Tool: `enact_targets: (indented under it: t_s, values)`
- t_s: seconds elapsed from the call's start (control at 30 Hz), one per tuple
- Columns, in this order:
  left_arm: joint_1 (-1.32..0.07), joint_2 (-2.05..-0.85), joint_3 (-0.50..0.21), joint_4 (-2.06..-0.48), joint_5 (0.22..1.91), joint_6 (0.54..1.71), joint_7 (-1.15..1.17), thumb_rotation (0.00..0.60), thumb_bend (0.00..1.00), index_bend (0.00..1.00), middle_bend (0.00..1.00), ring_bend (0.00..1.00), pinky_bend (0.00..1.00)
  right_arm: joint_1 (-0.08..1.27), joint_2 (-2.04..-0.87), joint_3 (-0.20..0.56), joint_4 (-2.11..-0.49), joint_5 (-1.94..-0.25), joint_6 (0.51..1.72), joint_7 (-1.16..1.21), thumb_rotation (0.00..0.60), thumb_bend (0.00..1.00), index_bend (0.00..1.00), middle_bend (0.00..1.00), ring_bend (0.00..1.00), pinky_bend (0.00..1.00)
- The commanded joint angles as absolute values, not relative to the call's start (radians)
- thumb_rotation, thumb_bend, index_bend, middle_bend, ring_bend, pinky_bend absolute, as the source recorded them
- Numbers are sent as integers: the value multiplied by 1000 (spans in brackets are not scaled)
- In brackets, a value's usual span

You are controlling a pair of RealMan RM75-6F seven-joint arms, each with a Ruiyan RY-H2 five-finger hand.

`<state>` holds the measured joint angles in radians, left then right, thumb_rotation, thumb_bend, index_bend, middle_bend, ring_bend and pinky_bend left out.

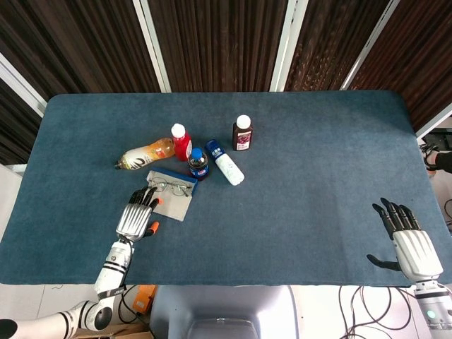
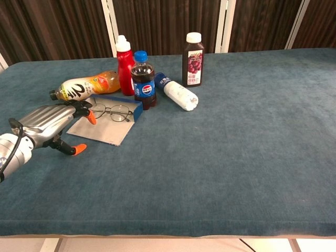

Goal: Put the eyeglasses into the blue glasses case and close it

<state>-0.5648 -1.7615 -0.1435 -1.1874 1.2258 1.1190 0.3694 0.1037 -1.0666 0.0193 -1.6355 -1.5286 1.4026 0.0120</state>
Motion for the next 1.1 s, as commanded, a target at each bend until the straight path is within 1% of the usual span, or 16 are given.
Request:
enact_targets:
  t_s: [0.03, 0.33, 1.1]
  values:
    - [-576, -1777, -157, -1166, 1217, 1112, 378, 600, 279, 318, 66, 17, 138, 104, -1066, 20, -1635, -1527, 1403, 14, 600, 80, 0, 0, 0, 0]
    - [-593, -1811, -174, -1114, 1208, 1098, 379, 600, 279, 365, 69, 19, 142, 104, -1067, 21, -1633, -1524, 1402, 15, 600, 80, 0, 0, 0, 0]
    - [-619, -1846, -201, -1037, 1177, 1059, 377, 600, 278, 374, 71, 23, 148, 107, -1070, 23, -1632, -1519, 1398, 7, 600, 82, 0, 0, 0, 0]
